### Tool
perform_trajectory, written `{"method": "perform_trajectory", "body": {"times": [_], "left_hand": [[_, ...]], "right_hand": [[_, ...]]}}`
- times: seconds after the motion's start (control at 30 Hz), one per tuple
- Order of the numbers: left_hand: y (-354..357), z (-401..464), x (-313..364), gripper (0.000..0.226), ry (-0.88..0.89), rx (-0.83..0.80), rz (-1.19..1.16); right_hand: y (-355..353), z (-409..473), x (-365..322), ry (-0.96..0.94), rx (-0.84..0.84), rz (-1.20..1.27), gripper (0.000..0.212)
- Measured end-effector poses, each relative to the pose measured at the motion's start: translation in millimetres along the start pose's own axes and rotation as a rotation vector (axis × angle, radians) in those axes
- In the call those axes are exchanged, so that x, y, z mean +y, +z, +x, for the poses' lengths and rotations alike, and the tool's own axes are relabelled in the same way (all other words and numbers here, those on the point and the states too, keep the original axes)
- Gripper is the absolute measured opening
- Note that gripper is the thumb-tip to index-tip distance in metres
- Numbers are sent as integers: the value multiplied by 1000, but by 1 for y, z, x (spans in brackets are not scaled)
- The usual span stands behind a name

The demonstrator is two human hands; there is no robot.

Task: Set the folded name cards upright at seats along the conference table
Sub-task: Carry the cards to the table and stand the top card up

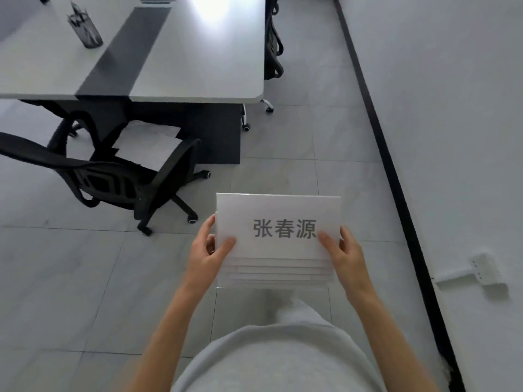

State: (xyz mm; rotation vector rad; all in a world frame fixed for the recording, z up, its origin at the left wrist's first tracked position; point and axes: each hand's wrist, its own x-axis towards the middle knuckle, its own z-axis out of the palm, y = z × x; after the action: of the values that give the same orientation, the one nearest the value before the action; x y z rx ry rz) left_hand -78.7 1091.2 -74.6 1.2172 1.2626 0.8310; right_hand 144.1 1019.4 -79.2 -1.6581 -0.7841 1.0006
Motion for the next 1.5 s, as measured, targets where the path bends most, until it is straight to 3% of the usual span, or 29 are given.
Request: {"method": "perform_trajectory", "body": {"times": [0.27, 0.43, 0.63, 0.87, 1.1, 1.23, 1.5], "left_hand": [[-8, 146, 55, 51, 37, 282, -96], [-37, 246, 67, 50, 43, 365, -105], [-88, 395, 95, 63, 50, 267, -104], [-114, 560, 149, 59, 56, 114, 15], [-107, 704, 173, 78, 52, -28, 168], [-95, 757, 172, 70, 44, -50, 233], [-84, 790, 147, 60, -33, -64, 237]], "right_hand": [[61, 210, -90, -129, -300, -120, 44], [120, 311, -114, -154, -363, -109, 47], [191, 423, -148, -156, -306, -85, 52], [232, 541, -193, -144, -230, -99, 54], [243, 663, -210, -116, -230, -124, 80], [248, 717, -209, -137, -233, -256, 64], [258, 753, -189, -39, -241, -239, 62]]}}
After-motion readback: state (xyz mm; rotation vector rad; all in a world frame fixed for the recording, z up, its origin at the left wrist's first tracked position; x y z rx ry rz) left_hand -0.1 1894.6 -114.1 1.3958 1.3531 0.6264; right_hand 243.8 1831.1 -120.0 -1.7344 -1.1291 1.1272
